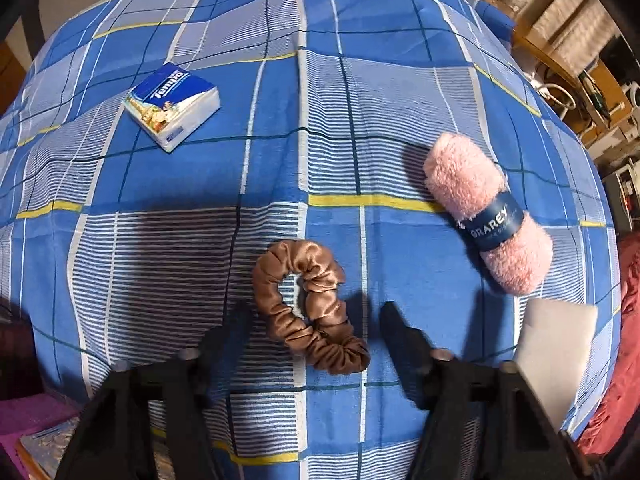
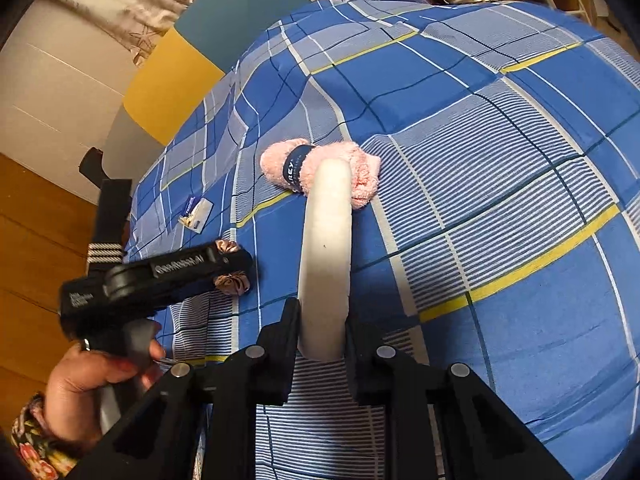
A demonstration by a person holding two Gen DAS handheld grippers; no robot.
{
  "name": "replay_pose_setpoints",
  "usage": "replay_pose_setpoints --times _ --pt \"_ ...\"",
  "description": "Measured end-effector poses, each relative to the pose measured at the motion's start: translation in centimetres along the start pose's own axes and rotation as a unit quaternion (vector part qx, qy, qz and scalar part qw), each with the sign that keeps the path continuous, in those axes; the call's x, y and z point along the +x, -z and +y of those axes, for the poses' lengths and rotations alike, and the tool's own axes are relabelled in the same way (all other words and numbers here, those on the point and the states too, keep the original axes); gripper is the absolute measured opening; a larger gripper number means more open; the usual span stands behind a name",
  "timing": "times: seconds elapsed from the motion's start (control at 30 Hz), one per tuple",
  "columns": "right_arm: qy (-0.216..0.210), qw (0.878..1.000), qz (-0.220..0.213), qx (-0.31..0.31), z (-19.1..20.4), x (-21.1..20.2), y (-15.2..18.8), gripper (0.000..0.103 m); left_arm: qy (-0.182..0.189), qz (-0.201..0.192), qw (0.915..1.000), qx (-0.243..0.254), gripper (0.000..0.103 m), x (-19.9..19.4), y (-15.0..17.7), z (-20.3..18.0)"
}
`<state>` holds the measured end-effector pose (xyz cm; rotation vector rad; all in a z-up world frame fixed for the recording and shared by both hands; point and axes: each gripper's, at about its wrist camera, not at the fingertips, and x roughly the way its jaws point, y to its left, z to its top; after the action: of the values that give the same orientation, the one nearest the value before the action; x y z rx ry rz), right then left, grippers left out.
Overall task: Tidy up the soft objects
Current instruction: 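Grasp the brown satin scrunchie with the left tool while the right tool holds the white pad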
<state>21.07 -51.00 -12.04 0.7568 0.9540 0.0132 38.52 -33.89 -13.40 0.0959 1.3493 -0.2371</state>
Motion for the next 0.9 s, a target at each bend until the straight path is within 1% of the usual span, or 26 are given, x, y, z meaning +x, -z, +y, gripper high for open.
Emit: replay_pose_setpoints --times 0.03,0.07,0.1,0.13,0.17,0.27,0.37,0.53,0.7,0.9 --pt "0.0 1.0 -0.001 -0.001 0.0 0.0 0.0 0.021 -0.002 0.001 1.0 0.002 0.036 0.1 0.1 0.0" --pt "0.001 1.0 0.0 0.0 0.0 0.1 0.0 0.021 -0.001 0.002 1.0 0.002 0.032 0.3 0.1 0.0" --pt "0.001 1.0 0.0 0.002 0.0 0.1 0.0 0.021 0.002 0.001 1.0 0.003 0.031 0.3 0.2 0.0" --pt "-0.001 1.0 0.001 0.003 -0.1 0.2 0.0 0.021 0.006 -0.001 1.0 0.003 0.024 0.2 0.4 0.0" --pt "-0.001 1.0 0.002 0.004 -0.1 0.2 0.1 0.021 0.011 -0.005 0.9999 0.004 0.022 0.0 0.6 0.1" --pt "-0.001 1.0 0.0 -0.001 0.0 0.1 0.1 0.021 0.013 -0.02 0.9997 0.009 0.019 -1.0 1.0 0.3" --pt "0.0 1.0 0.001 -0.002 0.0 0.2 0.2 0.021 0.028 -0.027 0.9992 0.006 0.019 -2.2 1.5 0.7" --pt "-0.004 1.0 0.003 -0.001 -0.2 0.2 0.4 0.021 0.052 -0.051 0.9973 0.004 0.019 -5.4 3.1 1.2" --pt "-0.008 1.0 -0.004 -0.014 0.1 0.0 0.5 0.021 0.091 -0.069 0.9934 0.008 0.019 -9.6 5.1 2.2" --pt "0.008 1.0 -0.003 -0.02 0.1 0.4 0.9 0.021 0.134 -0.094 0.9864 0.014 0.019 -13.5 7.2 2.8"
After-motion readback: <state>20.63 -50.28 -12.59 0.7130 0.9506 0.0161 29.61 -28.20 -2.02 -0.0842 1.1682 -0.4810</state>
